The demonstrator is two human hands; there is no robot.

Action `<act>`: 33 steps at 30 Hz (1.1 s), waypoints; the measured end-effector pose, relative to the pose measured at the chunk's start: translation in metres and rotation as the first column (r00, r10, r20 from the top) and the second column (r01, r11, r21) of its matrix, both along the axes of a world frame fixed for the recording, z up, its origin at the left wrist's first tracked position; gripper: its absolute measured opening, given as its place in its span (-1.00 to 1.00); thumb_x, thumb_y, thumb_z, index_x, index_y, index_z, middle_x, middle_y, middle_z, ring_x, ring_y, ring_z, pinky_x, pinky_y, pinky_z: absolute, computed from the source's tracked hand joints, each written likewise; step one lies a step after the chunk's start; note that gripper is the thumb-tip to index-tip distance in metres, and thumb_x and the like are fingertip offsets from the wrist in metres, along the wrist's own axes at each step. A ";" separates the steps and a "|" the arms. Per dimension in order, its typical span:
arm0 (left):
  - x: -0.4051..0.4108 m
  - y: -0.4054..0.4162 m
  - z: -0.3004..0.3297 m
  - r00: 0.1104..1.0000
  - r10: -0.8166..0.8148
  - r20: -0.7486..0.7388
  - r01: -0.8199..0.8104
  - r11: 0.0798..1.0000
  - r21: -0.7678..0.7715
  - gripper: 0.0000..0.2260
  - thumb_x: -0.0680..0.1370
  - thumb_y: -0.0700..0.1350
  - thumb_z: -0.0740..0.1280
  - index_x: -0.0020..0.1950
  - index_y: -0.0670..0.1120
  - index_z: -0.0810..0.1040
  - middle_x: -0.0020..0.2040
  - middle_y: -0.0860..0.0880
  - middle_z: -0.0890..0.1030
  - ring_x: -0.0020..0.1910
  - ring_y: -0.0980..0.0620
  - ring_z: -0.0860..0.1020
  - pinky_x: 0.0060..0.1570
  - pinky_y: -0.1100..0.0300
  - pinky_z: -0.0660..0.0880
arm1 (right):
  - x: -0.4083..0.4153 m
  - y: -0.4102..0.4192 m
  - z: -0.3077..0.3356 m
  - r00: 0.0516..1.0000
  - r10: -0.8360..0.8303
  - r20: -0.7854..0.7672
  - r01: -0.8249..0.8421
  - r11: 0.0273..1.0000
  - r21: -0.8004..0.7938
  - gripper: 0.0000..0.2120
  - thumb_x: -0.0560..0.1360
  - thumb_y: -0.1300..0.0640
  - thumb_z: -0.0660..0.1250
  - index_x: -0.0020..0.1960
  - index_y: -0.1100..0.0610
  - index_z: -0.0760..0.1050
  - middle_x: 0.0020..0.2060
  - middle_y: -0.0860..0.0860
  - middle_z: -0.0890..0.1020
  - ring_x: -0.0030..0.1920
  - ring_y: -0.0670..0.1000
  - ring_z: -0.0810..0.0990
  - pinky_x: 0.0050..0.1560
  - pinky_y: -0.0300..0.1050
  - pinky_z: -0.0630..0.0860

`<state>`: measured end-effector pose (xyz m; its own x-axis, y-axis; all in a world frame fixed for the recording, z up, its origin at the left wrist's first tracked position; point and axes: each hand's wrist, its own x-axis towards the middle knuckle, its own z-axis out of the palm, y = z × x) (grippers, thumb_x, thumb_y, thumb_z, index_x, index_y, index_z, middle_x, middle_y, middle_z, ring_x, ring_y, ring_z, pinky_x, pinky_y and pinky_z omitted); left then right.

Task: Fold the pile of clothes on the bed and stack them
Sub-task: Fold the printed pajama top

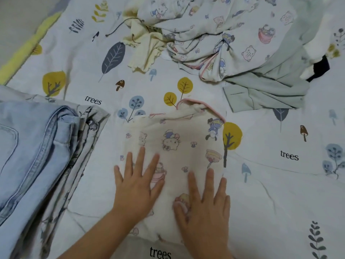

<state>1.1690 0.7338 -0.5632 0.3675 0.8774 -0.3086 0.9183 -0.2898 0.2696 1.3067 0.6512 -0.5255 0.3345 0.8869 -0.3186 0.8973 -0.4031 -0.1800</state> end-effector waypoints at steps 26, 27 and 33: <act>-0.003 0.004 0.071 0.559 0.585 0.588 -0.268 0.798 -0.540 -0.62 0.40 -0.16 0.47 0.11 0.19 0.49 -0.02 0.25 0.64 -0.04 0.31 0.59 -0.07 0.38 0.53 | 0.052 0.020 0.036 0.474 -0.349 -0.808 0.527 0.848 -0.057 -0.57 0.41 0.22 0.35 0.13 -0.17 0.31 -0.13 -0.25 0.53 -0.17 -0.24 0.54 -0.29 -0.30 0.41; -0.004 0.001 0.080 0.547 0.580 0.604 -0.261 0.804 -0.535 -0.62 0.41 -0.18 0.47 0.10 0.20 0.49 -0.03 0.27 0.64 -0.05 0.31 0.59 -0.12 0.42 0.52 | 0.052 0.018 0.043 0.470 -0.337 -0.816 0.523 0.851 -0.051 -0.57 0.40 0.23 0.35 0.11 -0.19 0.32 -0.14 -0.24 0.54 -0.19 -0.26 0.54 -0.29 -0.31 0.42; -0.013 -0.012 0.142 0.500 0.585 0.639 -0.272 0.806 -0.525 -0.61 0.39 -0.17 0.48 0.10 0.20 0.51 -0.02 0.23 0.65 -0.06 0.22 0.62 -0.14 0.28 0.58 | 0.047 0.012 0.098 0.476 -0.233 -0.848 0.459 0.888 0.013 -0.54 0.38 0.27 0.35 0.14 -0.14 0.34 -0.07 -0.23 0.54 -0.08 -0.20 0.52 -0.17 -0.24 0.45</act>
<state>1.1561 0.7213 -0.4213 0.1988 0.8950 -0.3994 0.3161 0.3272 0.8905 1.3532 0.6630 -0.4276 0.3271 0.8360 -0.4406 0.1075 -0.4962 -0.8615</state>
